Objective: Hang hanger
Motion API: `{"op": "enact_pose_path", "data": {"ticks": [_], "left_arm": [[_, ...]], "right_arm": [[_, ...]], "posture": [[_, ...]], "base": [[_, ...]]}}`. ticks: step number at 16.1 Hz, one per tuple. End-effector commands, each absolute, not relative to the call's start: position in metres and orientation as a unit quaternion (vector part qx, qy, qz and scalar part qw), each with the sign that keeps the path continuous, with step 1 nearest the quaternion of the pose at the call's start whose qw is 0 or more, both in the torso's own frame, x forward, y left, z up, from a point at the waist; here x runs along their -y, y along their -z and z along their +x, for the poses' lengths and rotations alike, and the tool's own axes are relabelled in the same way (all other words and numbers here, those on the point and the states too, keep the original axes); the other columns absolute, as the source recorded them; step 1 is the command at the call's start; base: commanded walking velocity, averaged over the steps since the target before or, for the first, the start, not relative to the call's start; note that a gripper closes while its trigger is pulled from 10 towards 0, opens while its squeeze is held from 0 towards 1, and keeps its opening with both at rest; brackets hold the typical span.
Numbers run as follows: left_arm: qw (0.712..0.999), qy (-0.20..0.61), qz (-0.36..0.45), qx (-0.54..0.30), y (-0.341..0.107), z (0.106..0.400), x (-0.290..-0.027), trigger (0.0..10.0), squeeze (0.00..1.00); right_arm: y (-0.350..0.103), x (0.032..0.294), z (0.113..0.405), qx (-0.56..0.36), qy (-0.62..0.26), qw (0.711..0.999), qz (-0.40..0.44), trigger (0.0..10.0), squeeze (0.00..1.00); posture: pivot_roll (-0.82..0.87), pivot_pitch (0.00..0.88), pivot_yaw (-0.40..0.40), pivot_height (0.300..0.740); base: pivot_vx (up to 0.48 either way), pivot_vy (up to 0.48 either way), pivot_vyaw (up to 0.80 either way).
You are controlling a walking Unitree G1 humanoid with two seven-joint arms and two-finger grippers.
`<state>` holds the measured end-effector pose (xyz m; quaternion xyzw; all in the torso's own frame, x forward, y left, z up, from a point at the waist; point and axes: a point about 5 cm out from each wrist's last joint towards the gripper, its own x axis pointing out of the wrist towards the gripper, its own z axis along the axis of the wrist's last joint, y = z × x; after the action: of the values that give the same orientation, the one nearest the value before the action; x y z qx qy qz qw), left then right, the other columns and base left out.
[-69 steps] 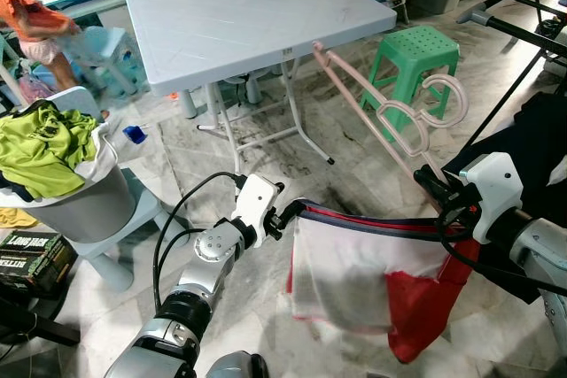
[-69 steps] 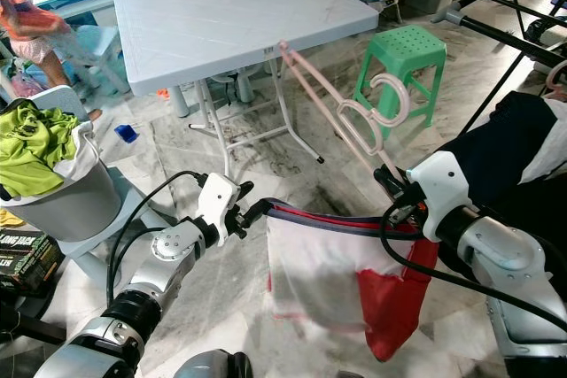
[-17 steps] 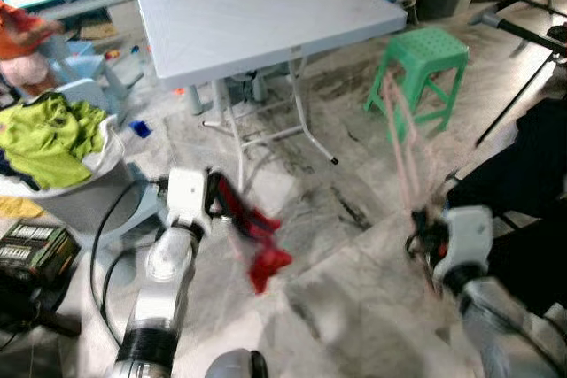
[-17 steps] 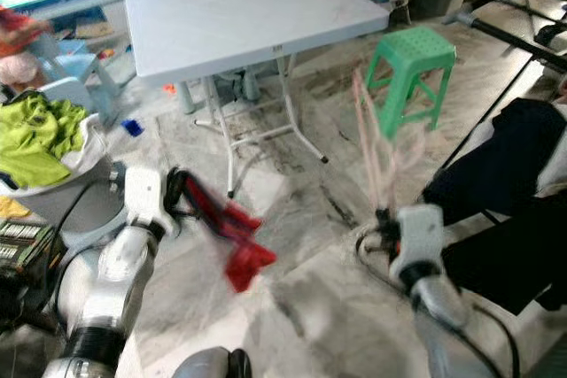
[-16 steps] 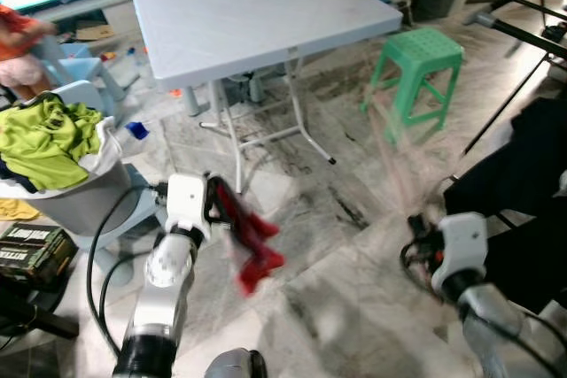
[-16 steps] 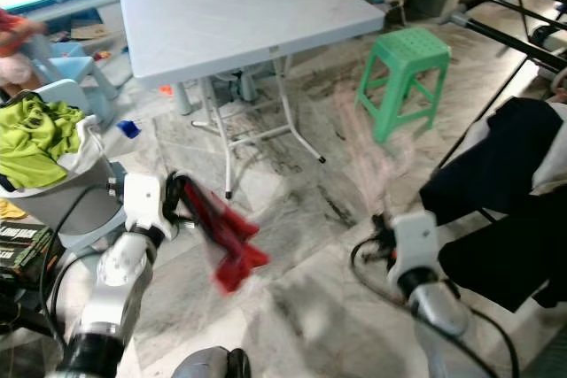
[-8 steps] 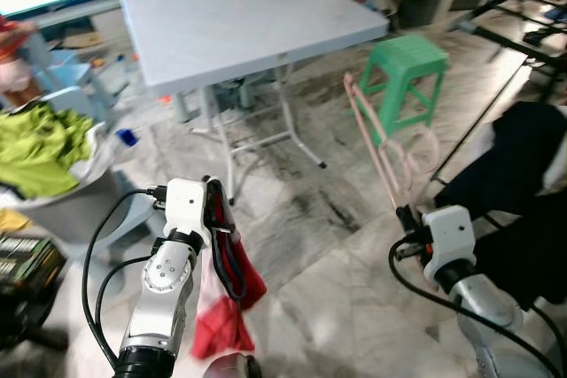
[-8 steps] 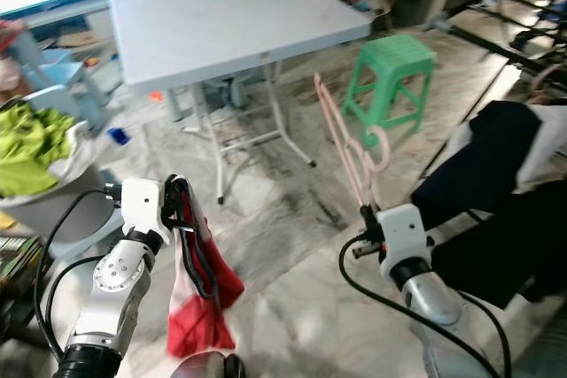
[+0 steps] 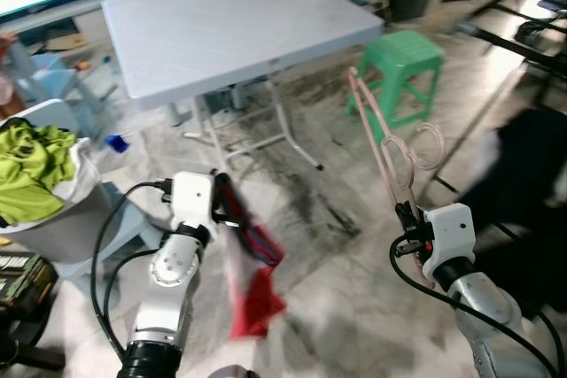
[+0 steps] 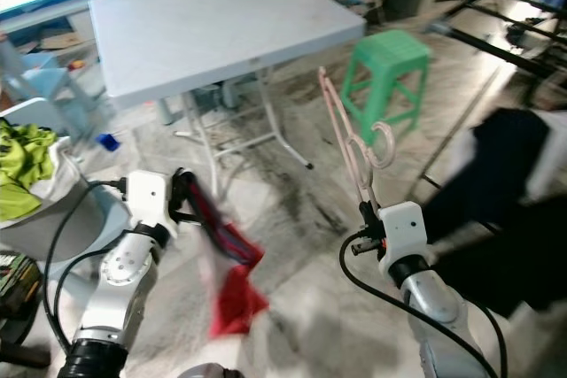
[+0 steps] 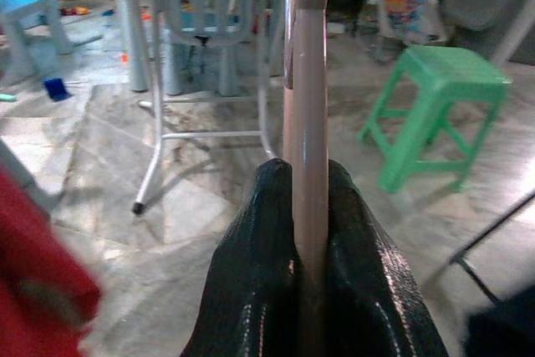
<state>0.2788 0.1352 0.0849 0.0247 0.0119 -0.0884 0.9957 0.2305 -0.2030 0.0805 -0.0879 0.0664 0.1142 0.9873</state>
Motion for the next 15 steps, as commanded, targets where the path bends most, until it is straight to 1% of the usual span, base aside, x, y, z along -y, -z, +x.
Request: {"op": "enact_pose_path", "data": {"ticks": [1, 3, 11, 15], "left_arm": [[0.997, 0.073, 0.030, 0.006, -0.094, 0.281, -0.142, 10.0, 0.00], [0.997, 0.071, 0.027, 0.016, -0.100, 0.284, -0.140, 10.0, 0.00], [0.998, 0.062, 0.021, 0.019, -0.103, 0.288, -0.141, 10.0, 0.00], [0.998, 0.064, 0.021, 0.021, -0.104, 0.289, -0.139, 10.0, 0.00]], "right_arm": [[-0.087, 0.199, 0.233, -0.045, -0.124, 0.988, -0.081, 10.0, 0.00], [-0.089, 0.197, 0.234, -0.036, -0.137, 0.986, -0.092, 10.0, 0.00], [-0.087, 0.187, 0.239, -0.035, -0.154, 0.983, -0.089, 10.0, 0.00], [-0.087, 0.187, 0.242, -0.032, -0.149, 0.984, -0.094, 10.0, 0.00]], "posture": [[-0.07, 0.000, 0.080, 0.740], [-0.06, 0.000, 0.076, 0.740], [-0.06, 0.000, 0.063, 0.740], [-0.05, 0.000, 0.055, 0.740]], "base": [[0.469, 0.000, 0.00], [0.465, 0.000, 0.00], [0.460, 0.000, 0.50], [0.450, 0.000, 0.00]]}}
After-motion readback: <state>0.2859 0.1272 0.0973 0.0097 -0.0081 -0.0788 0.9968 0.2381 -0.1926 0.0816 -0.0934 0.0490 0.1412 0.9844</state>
